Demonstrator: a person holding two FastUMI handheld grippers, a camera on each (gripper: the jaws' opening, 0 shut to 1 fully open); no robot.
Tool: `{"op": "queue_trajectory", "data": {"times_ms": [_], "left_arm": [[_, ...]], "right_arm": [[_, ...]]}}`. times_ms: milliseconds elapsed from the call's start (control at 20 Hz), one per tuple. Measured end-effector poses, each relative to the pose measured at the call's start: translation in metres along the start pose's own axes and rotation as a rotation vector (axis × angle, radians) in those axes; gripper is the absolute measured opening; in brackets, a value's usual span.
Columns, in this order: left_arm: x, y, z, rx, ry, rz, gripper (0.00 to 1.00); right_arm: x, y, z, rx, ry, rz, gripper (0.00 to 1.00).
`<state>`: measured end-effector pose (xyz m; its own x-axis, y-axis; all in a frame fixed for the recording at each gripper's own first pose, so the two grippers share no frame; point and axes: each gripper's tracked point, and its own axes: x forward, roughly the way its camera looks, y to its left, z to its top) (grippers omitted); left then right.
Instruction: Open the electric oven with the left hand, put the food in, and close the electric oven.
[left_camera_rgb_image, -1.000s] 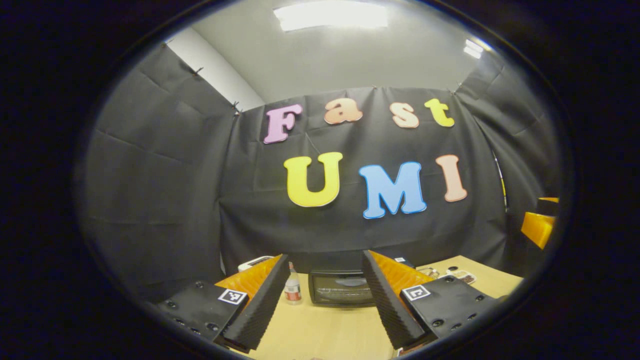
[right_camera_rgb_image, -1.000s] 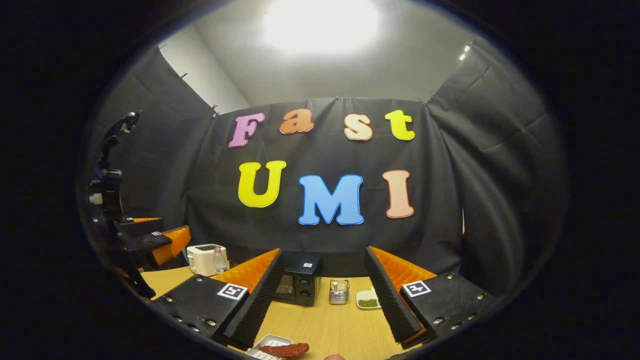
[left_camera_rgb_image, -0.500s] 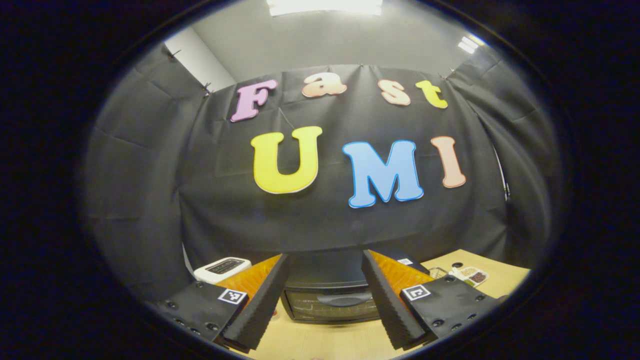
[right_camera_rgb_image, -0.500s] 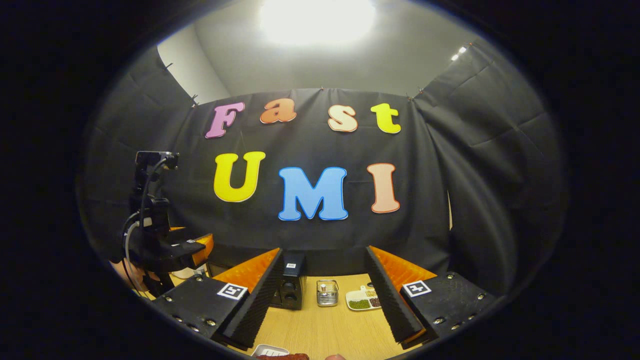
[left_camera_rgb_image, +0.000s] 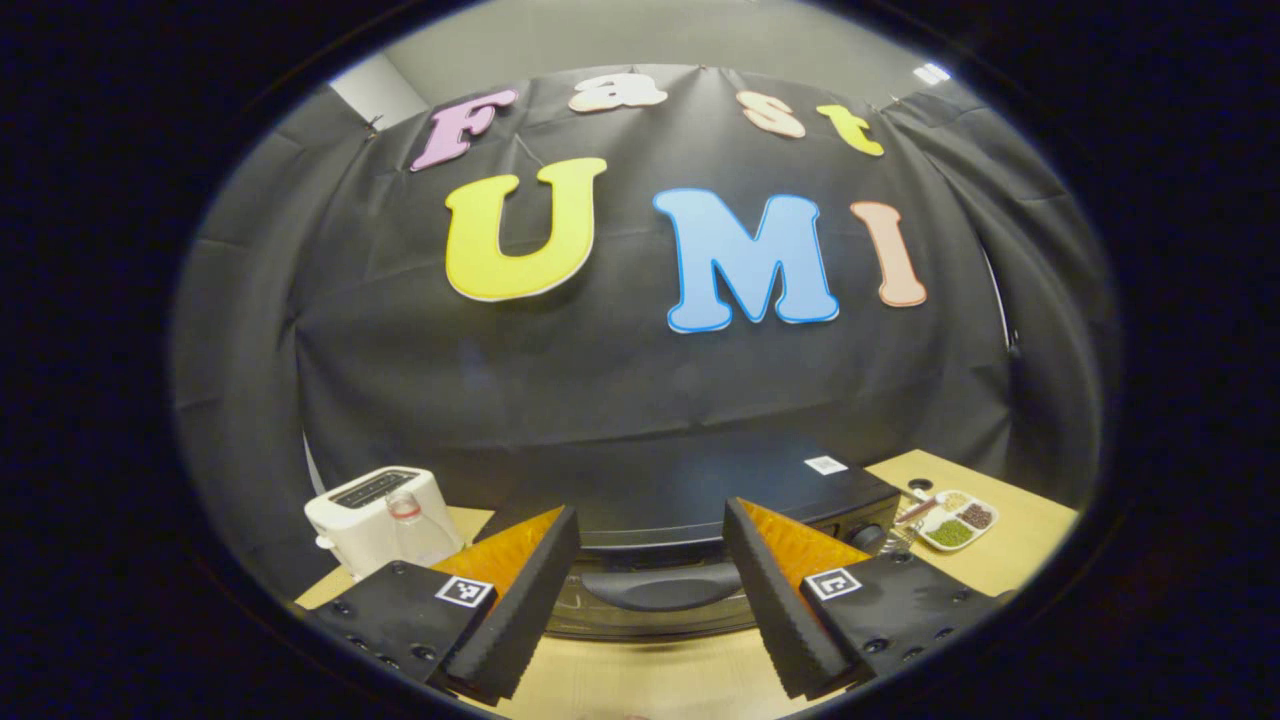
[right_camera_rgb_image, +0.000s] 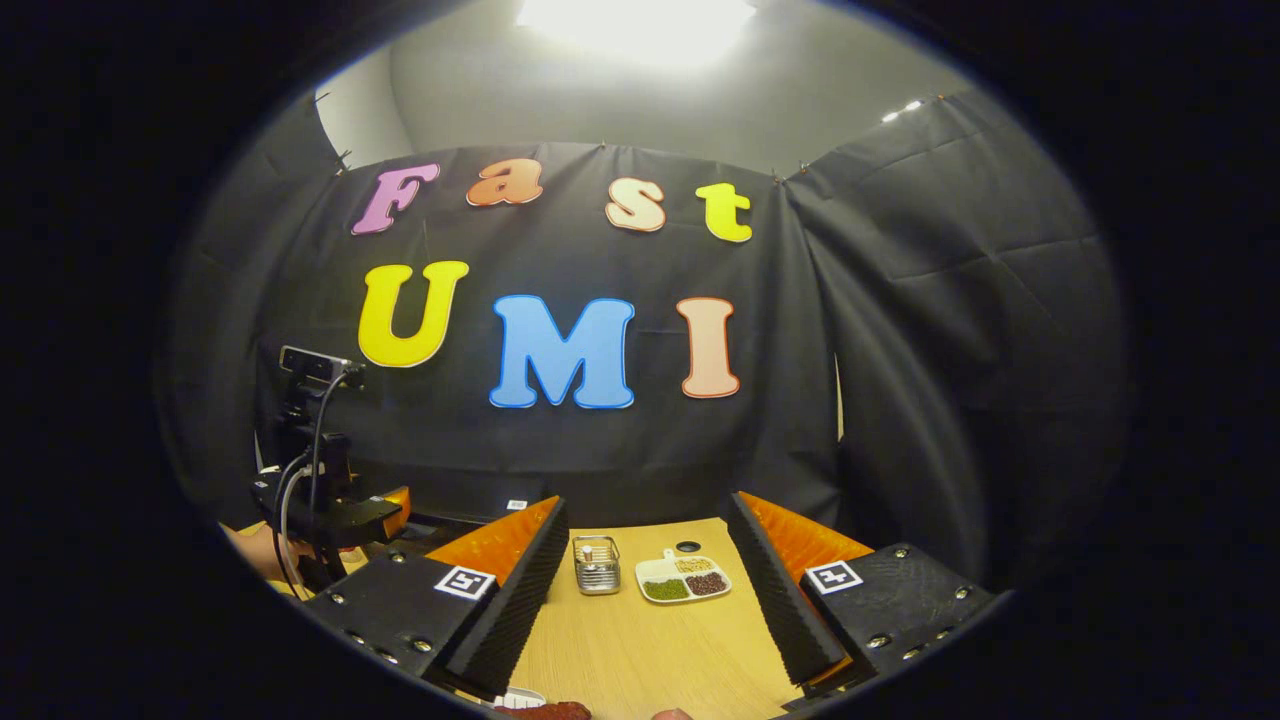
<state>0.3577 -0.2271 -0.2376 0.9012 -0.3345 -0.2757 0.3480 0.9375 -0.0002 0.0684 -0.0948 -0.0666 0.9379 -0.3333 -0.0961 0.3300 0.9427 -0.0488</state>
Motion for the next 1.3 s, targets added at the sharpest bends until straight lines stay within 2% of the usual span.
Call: {"op": "queue_trajectory", "data": {"times_ms": [50,100,200,250,300,450,500,800,900,1050,1100,1250,1300], "left_arm": [[0.006,-0.001,-0.009,0.000,0.015,-0.004,0.92],[0.012,-0.002,-0.016,0.006,0.025,-0.005,1.00],[0.022,-0.003,-0.029,0.009,0.048,-0.008,0.92],[0.026,-0.003,-0.036,0.010,0.058,-0.009,0.92],[0.028,-0.002,-0.039,0.011,0.069,-0.005,0.98],[0.029,-0.004,-0.037,0.027,0.045,0.001,1.00],[0.028,-0.005,-0.038,0.029,0.046,0.002,0.98],[0.002,-0.005,-0.048,-0.007,0.049,0.004,0.97],[-0.011,-0.006,-0.053,0.003,0.053,0.006,1.00],[-0.025,-0.007,-0.062,0.017,0.069,0.011,0.97],[-0.030,-0.007,-0.065,0.017,0.076,0.012,0.92],[-0.045,-0.010,-0.076,0.026,0.087,0.016,1.00],[-0.048,-0.011,-0.079,0.032,0.091,0.014,1.00]], "right_arm": [[-0.001,-0.002,0.000,-0.004,0.004,-0.013,0.97],[-0.001,-0.005,0.000,-0.008,0.007,-0.025,0.97],[-0.002,-0.007,-0.001,-0.016,0.012,-0.040,0.97],[-0.002,-0.008,-0.001,-0.024,0.014,-0.045,0.97],[-0.002,-0.010,0.000,-0.030,0.013,-0.051,0.97],[-0.004,-0.014,-0.001,-0.032,0.015,-0.061,0.97],[-0.005,-0.015,-0.002,-0.030,0.019,-0.063,0.97],[-0.006,-0.014,-0.001,-0.030,0.019,-0.041,0.97],[-0.007,-0.014,0.001,-0.029,0.014,-0.026,0.97],[-0.008,-0.013,0.003,-0.028,0.009,-0.005,0.97],[-0.009,-0.013,0.004,-0.027,0.009,0.002,0.97],[-0.011,-0.014,0.006,-0.027,0.003,0.018,0.97],[-0.013,-0.014,0.006,-0.028,0.002,0.023,0.97]]}}
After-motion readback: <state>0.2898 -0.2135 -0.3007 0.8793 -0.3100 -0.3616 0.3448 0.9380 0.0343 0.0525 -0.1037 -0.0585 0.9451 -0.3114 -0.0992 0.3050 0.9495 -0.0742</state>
